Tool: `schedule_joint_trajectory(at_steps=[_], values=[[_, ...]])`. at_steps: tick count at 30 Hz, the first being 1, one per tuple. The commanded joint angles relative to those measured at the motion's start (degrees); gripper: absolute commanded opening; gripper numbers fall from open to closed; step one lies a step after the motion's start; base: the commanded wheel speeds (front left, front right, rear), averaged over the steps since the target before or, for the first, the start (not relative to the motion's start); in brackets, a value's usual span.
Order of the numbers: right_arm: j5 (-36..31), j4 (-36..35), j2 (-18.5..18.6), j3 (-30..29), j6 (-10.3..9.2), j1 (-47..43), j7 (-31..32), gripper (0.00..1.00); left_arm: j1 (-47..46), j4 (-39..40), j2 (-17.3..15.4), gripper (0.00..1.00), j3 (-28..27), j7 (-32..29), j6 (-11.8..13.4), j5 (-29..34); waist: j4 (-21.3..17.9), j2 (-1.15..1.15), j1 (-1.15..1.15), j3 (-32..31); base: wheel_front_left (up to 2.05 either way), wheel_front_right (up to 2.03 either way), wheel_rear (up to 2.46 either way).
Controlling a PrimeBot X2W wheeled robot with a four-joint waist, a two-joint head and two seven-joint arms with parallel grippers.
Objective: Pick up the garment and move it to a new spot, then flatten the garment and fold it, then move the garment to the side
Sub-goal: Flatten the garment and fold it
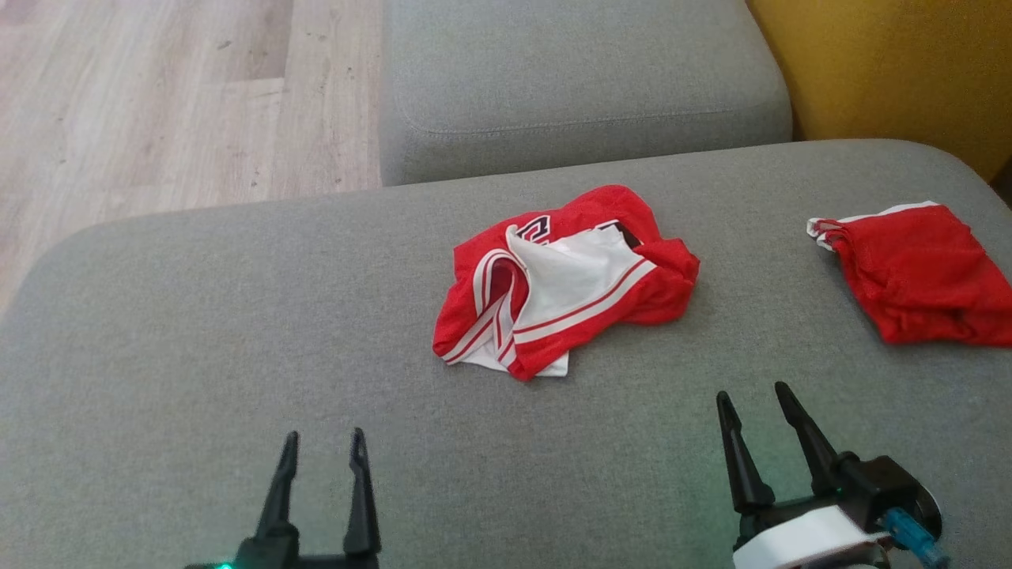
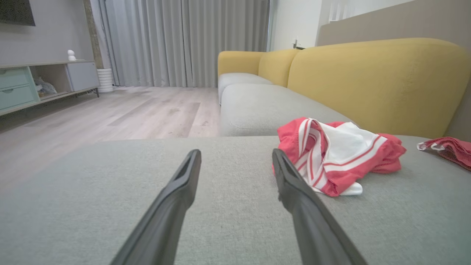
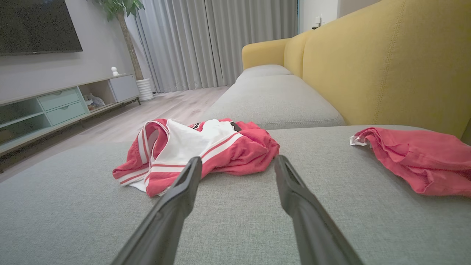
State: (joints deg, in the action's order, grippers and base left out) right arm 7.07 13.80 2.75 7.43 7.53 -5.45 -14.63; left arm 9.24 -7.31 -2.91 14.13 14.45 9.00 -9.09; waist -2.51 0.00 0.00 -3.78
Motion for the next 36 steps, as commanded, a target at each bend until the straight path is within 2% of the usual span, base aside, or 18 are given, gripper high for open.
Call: schedule_joint_trajectory(at_steps=[1, 9, 17, 19, 22, 28, 34, 35, 36], values=[[0.26, -1.75, 0.13, 1.61, -0.04, 1.66, -0.37, 1.00, -1.77, 1.04, 0.03, 1.00, -0.88, 0.54, -0.39, -0.46, -0.20, 0.00, 0.00, 0.24, 0.00, 0.00, 0.00], [-0.17, -1.96, 0.38, 3.99, -0.04, 2.51, -0.37, 1.00, -6.97, -5.80, 0.03, 1.00, 4.26, 0.54, -2.29, -2.91, -3.13, 0.00, 0.00, 3.26, 0.00, 0.00, 0.00], [-0.03, -2.17, 1.78, 6.10, -0.04, 5.57, -0.37, 1.00, -21.28, -20.10, 0.03, 1.00, 13.02, 0.54, -5.92, -4.63, -8.04, 0.00, 0.00, 9.28, 0.00, 0.00, 0.00], [0.08, -2.27, 1.94, 6.71, -0.04, 6.73, -0.37, 1.00, -24.95, -24.91, 0.03, 1.00, 14.95, 0.51, -7.36, -7.29, -9.40, 0.00, 0.00, 10.86, 0.00, 0.00, 0.00], [0.23, -2.28, 1.91, 7.53, -0.04, 8.27, -0.37, 1.00, -30.12, -30.63, 0.03, 1.00, 16.71, 0.01, -9.01, -14.76, -11.59, 0.00, 0.00, 12.82, 0.00, 0.00, 0.00], [0.49, -2.11, 1.58, 8.26, -0.04, 9.73, -0.37, 1.00, -38.50, -38.50, 0.03, 1.00, 20.35, 0.28, -8.60, -19.01, -14.89, 0.00, 0.00, 14.96, 0.00, 0.00, 0.00], [0.70, -2.01, 1.23, 8.72, -0.04, 10.26, -0.37, 1.00, -42.85, -42.16, 0.03, 1.00, 20.45, 0.51, -8.39, -20.79, -17.18, 0.00, 0.00, 15.83, 0.00, 0.00, 0.00], [0.72, -1.98, 1.20, 8.83, -0.04, 10.33, -0.37, 1.00, -43.40, -42.13, 0.03, 0.95, 20.38, 0.51, -8.39, -20.39, -17.46, 0.00, 0.00, 15.89, 0.00, 0.00, 0.00], [0.71, -1.96, 1.17, 8.88, -0.04, 10.40, -0.37, 1.00, -43.86, -41.85, 0.03, 0.46, 20.26, 0.52, -8.44, -19.87, -17.68, 0.00, 0.00, 15.93, 0.00, 0.00, 0.00]])
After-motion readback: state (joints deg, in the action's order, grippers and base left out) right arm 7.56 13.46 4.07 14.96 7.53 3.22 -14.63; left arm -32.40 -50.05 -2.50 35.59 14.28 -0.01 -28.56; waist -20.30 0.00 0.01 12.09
